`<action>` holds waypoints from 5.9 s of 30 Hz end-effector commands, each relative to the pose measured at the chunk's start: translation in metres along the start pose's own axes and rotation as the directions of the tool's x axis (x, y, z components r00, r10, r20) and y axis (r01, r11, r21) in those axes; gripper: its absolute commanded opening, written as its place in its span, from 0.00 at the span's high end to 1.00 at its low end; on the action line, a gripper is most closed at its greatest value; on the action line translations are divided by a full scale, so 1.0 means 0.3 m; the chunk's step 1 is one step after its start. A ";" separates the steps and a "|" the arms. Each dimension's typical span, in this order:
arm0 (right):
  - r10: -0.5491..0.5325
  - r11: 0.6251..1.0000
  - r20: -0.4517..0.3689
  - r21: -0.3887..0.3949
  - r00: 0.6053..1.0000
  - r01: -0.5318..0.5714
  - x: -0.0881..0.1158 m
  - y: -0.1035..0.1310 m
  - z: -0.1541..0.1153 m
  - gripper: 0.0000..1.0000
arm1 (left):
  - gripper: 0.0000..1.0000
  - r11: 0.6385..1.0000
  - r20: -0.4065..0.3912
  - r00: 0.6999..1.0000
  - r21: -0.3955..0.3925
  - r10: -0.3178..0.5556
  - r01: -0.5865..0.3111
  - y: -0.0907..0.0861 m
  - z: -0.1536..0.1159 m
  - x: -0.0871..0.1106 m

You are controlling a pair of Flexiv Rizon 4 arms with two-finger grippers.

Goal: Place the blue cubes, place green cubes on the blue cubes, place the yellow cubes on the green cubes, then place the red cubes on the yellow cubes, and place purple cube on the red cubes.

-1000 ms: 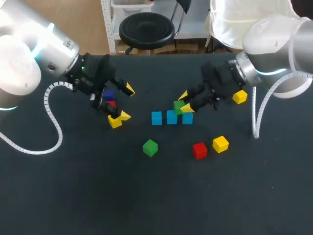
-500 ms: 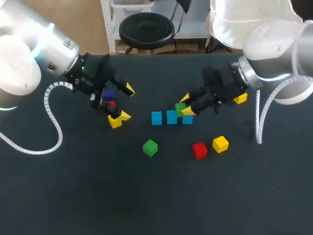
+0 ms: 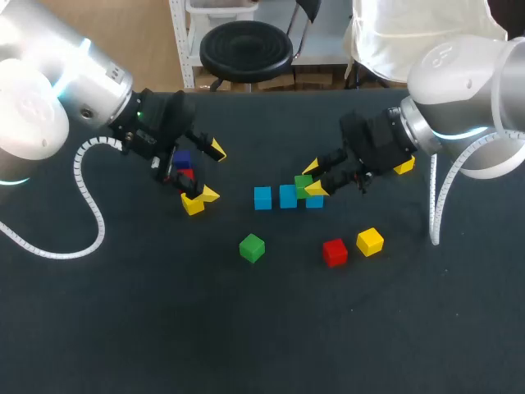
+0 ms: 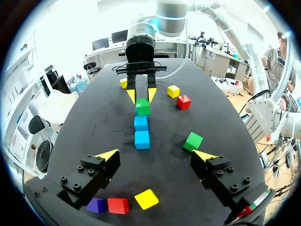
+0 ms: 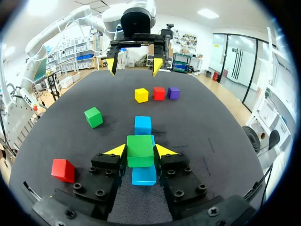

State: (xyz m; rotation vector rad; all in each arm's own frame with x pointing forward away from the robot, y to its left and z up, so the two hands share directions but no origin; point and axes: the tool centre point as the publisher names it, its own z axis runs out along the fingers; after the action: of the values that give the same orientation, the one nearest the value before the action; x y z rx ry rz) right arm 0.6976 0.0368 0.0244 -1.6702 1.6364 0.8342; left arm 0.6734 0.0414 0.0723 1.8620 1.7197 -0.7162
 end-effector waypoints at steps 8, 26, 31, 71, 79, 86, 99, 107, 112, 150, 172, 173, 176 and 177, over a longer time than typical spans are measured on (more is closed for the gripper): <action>0.004 1.000 -0.001 -0.007 1.000 -0.004 -0.001 -0.016 0.009 1.00 | 0.00 1.000 0.004 1.000 0.000 0.004 -0.004 0.001 0.000 0.004; 0.016 1.000 -0.001 -0.005 1.000 -0.016 -0.001 -0.013 0.010 0.70 | 0.00 1.000 0.004 1.000 0.000 0.004 -0.004 0.001 0.000 0.004; 0.019 1.000 -0.001 -0.002 1.000 -0.019 0.001 -0.013 0.010 0.67 | 0.00 1.000 0.004 1.000 0.000 0.004 -0.004 0.001 0.000 0.004; 0.033 0.996 0.017 0.087 0.999 -0.034 0.023 0.053 -0.162 0.00 | 0.00 1.000 0.004 1.000 0.000 0.004 -0.004 0.001 0.000 0.004; -0.009 0.997 0.011 0.073 1.000 0.008 0.022 0.088 -0.213 0.00 | 0.00 1.000 0.004 1.000 0.000 0.004 -0.004 0.001 0.000 0.004; -0.047 0.998 0.001 0.048 0.999 0.047 0.013 0.092 -0.233 0.00 | 0.00 1.000 0.004 1.000 0.000 0.004 -0.004 0.001 0.000 0.004; -0.078 0.996 0.012 0.045 0.997 0.078 0.009 0.118 -0.264 0.00 | 0.00 1.000 0.004 1.000 0.000 0.004 -0.004 0.001 0.000 0.004; -0.076 0.997 0.009 0.035 0.997 0.075 0.008 0.137 -0.278 0.00 | 0.00 1.000 0.004 1.000 0.000 0.004 -0.004 0.001 0.000 0.004; -0.076 0.997 0.009 0.035 0.997 0.075 0.008 0.137 -0.278 0.00 | 0.00 1.000 0.004 1.000 0.000 0.004 -0.004 0.001 0.000 0.004; -0.076 0.997 0.009 0.035 0.997 0.075 0.008 0.137 -0.278 0.00 | 0.00 0.869 -0.048 0.906 0.308 0.420 -0.387 -0.276 0.041 -0.027; -0.076 0.997 0.009 0.035 0.997 0.075 0.008 0.137 -0.278 0.00 | 0.00 0.827 -0.067 0.872 0.358 0.485 -0.433 -0.327 0.081 -0.041; -0.076 0.997 0.009 0.035 0.997 0.075 0.008 0.137 -0.278 0.00 | 0.00 0.829 -0.078 0.871 0.355 0.486 -0.431 -0.332 0.084 -0.040; -0.076 0.997 0.009 0.035 0.997 0.075 0.008 0.137 -0.278 0.00 | 0.00 0.820 -0.059 0.866 0.360 0.496 -0.445 -0.349 0.078 -0.032; -0.076 0.997 0.009 0.035 0.997 0.075 0.008 0.137 -0.278 0.00 | 0.00 0.819 -0.060 0.866 0.363 0.496 -0.444 -0.353 0.077 -0.029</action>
State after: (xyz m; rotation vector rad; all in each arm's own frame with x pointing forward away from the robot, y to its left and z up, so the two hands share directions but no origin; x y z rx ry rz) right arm 0.6574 -0.0323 0.0709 -1.6920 1.5638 0.7725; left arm 0.5676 0.0245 0.0607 2.5157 1.1736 -0.7076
